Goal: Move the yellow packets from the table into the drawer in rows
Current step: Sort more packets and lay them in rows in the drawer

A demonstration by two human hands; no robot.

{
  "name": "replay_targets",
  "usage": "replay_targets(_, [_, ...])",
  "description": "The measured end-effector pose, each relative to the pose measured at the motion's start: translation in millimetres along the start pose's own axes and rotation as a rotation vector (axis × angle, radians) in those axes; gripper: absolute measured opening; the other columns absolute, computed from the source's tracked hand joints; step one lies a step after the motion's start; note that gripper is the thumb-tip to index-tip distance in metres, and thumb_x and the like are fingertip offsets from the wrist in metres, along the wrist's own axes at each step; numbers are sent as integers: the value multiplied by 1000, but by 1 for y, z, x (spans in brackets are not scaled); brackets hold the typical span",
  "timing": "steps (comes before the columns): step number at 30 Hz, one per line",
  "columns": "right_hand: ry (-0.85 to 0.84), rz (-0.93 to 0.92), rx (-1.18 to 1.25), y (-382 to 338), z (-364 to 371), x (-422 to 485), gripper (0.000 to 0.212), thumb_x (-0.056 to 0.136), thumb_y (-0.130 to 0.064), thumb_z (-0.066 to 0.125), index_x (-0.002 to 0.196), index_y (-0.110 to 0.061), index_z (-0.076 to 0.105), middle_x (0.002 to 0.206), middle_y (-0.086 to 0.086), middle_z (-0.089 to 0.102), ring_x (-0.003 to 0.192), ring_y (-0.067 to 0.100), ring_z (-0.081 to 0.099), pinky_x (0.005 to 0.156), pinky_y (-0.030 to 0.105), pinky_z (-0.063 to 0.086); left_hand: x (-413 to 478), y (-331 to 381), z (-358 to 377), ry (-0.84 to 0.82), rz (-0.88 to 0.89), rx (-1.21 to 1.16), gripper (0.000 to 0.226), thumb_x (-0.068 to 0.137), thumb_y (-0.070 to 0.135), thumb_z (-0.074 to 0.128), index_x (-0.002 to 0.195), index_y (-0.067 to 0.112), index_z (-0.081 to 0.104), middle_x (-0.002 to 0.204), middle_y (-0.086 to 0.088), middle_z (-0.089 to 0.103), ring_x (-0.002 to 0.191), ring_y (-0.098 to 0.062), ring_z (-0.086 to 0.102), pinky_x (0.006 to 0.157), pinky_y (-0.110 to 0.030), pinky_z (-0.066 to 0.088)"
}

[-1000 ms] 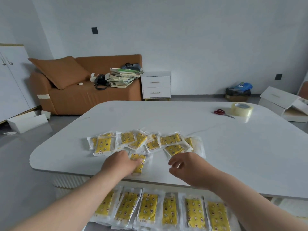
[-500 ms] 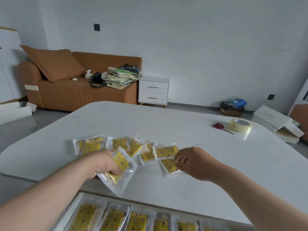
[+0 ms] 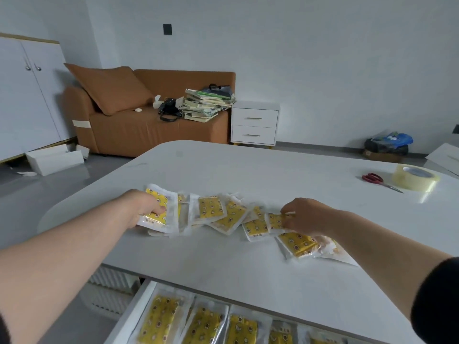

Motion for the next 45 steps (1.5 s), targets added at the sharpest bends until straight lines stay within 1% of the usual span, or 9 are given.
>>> replay_targets(3, [3,16,-88,2,-2,-2,49,90,-47,48,135,-31,48,137,-1,46,126,26,43,99,38,41,-3,3,17,34,6,57,28,74,0,76,98,-2,62,106,-17,64,100,-33,63,90,-41,52])
replay_targets(6, [1,34,-111,3,-5,-6,51,87,-52,53,129,-22,52,130,4,45,124,26,42,98,38,42,-12,10,29,111,44,155,21,75,4,74,78,2,53,82,-12,54,84,-28,54,73,-31,44])
replay_targets(15, [150,312,199,27,-14,-22,34,84,-42,65,99,-13,52,81,0,56,66,15,55,52,24,43,-14,12,33,89,49,111,28,75,-4,73,98,-1,57,98,-15,51,93,-28,47,79,-31,38])
replay_targets(23, [137,491,819,34,-18,-32,33,86,-34,69,101,-8,56,102,11,66,91,24,65,74,31,51,-27,12,18,61,61,-22,15,78,-8,66,84,-1,55,86,-17,55,85,-31,53,67,-30,43])
replay_targets(29, [9,355,568,15,-6,-36,33,90,-34,63,106,-6,59,98,7,61,87,24,60,81,33,50,-61,12,6,-34,89,-221,14,81,-10,64,91,0,61,79,-16,61,66,-31,59,61,-33,49])
replay_targets(33, [57,396,204,0,1,-39,22,82,-34,59,75,-15,48,79,-1,54,79,21,59,66,28,48,-91,9,9,-62,102,-313,13,79,-7,68,82,5,61,80,-14,62,69,-29,60,69,-35,51])
replay_targets(36, [84,428,184,-13,7,-40,15,75,-28,55,71,-17,45,78,0,54,77,21,59,60,26,46,-107,0,18,-115,90,-356,13,79,-7,68,85,4,63,83,-16,65,73,-30,62,67,-36,52])
replay_targets(41, [102,419,182,-24,3,-46,12,78,-21,54,87,-15,51,76,0,52,84,23,59,67,27,46,-112,-12,24,-108,84,-359,31,75,-5,72,103,5,64,96,-17,69,84,-32,67,79,-41,54])
replay_targets(45, [174,417,91,-36,9,-53,38,80,-18,59,117,-13,51,118,12,53,113,29,53,88,31,45,-113,-17,28,-109,87,-328,38,74,-3,75,108,4,60,99,-16,70,84,-32,68,76,-40,55])
Point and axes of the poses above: each hand's wrist, its own x-axis towards the middle knuckle, its own z-axis out of the palm, y = z × x, the point moved 1 cm from there along x, towards the middle knuckle
